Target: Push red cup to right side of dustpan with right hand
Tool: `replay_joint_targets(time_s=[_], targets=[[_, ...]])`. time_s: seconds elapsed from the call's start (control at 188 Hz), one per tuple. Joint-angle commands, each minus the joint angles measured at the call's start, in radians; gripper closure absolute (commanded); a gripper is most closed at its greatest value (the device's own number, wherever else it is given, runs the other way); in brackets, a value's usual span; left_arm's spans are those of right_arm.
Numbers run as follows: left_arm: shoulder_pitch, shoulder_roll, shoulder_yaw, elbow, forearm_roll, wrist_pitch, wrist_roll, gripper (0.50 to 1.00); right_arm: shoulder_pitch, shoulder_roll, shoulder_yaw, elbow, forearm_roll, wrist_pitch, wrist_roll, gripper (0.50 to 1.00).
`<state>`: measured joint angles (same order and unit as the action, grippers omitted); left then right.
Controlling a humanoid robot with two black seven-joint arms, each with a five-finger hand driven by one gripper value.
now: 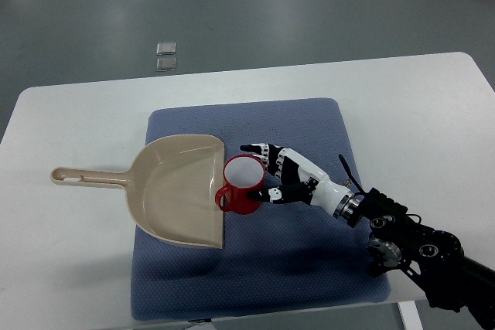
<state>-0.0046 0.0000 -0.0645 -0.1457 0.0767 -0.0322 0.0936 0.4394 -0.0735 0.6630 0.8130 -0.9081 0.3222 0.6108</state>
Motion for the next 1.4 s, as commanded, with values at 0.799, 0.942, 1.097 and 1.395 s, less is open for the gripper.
replay_joint_targets(time_s=[0.799,0.942,1.097,1.395], targets=[[0.0,0.0,0.0,0.0,0.0,0.0,0.0,0.5,-0.004,-0.02,0.018,0.002,0.0,0.008,0.0,0.57],[0.0,0.0,0.0,0.0,0.0,0.0,0.0,0.5,-0.005,-0.009,0.015,0.002,0.0,0.003,0.0,0.57],[0.0,0.0,0.0,0.0,0.0,0.0,0.0,0.5,-0.007,-0.003,0.013,0.002,-0.002,0.005,0.0,0.57],[0.0,0.0,0.0,0.0,0.0,0.0,0.0,0.5,-0.008,-0.043,0.018,0.002,-0.002,0.047,0.0,0.57]])
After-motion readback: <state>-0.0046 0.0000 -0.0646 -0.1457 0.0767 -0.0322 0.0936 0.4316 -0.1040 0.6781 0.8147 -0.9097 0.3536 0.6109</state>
